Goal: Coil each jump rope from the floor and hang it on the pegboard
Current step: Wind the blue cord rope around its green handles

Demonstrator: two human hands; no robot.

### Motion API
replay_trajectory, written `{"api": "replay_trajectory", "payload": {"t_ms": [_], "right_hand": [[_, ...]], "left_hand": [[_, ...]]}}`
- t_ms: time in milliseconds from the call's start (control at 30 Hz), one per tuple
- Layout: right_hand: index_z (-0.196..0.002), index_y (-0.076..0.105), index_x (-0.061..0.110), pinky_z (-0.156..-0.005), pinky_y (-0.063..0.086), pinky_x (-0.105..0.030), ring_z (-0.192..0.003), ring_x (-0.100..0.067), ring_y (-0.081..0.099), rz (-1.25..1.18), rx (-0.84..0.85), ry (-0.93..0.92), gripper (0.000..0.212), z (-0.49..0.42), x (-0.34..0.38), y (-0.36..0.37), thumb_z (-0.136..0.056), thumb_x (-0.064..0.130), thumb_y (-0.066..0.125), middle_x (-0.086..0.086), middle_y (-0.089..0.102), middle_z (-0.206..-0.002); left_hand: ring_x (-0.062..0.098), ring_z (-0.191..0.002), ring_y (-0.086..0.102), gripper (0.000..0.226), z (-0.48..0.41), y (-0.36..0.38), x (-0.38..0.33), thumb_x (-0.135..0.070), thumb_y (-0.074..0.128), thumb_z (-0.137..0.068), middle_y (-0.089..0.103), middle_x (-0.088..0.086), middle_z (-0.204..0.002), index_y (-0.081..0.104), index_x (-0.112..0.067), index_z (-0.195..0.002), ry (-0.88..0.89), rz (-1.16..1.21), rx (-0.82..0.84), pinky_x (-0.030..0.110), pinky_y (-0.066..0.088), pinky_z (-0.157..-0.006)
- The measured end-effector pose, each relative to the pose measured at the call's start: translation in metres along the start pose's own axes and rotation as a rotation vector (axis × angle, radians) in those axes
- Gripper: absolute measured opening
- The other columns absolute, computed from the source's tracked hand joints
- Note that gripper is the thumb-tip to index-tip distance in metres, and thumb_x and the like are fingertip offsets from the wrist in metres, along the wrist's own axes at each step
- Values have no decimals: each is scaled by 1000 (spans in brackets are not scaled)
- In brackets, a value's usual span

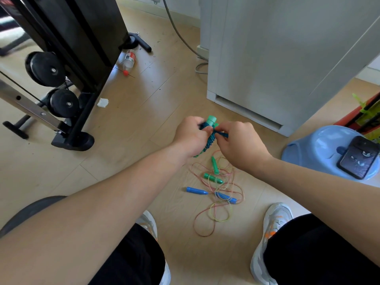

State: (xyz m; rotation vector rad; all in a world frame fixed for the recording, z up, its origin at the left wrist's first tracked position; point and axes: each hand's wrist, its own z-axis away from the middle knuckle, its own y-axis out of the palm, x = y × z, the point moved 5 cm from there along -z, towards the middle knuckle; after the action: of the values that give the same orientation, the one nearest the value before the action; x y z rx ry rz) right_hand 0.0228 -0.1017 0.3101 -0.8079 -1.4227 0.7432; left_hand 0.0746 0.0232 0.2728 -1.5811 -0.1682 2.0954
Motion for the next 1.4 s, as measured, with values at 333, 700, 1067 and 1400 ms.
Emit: {"api": "replay_trajectory", "payload": {"t_ms": [333,700,1067,1400], "right_hand": [[-113,67,17,-62,56,-37,-72,-25,63,130,71,41,24,-2,-12,7,-99,21,48,-7,70,-92],[-102,71,14,-58,47,-34,-66,-21,58,-22,210,7,30,-7,-1,3,-94,18,42,-2,63,-73],[-94,64,10,-52,52,-28,-55,-24,68,-559,561,240,30,-6,-2,-13,-92,-3,37,-13,69,-80],[-93,73,18,-63,54,-26,-78,-16,71,-1026,589,196,21,-11,-6,-31,-97,9,54,-6,76,-104]], "left_hand": [[19,-99,67,58,8,-4,1,-21,92,-67,67,0,-107,52,-20,-109,-113,-13,81,37,56,-82],[11,-91,66,50,4,-29,-10,-26,90,-70,68,0,-104,58,-21,-107,78,186,-218,23,52,-77],[13,-77,66,33,4,-28,-16,-19,86,-75,73,-1,-90,65,-22,-100,249,76,-120,27,54,-72],[5,-69,62,31,7,-23,-23,-41,78,-74,73,-6,-84,65,-26,-98,200,186,41,17,48,-60]]}}
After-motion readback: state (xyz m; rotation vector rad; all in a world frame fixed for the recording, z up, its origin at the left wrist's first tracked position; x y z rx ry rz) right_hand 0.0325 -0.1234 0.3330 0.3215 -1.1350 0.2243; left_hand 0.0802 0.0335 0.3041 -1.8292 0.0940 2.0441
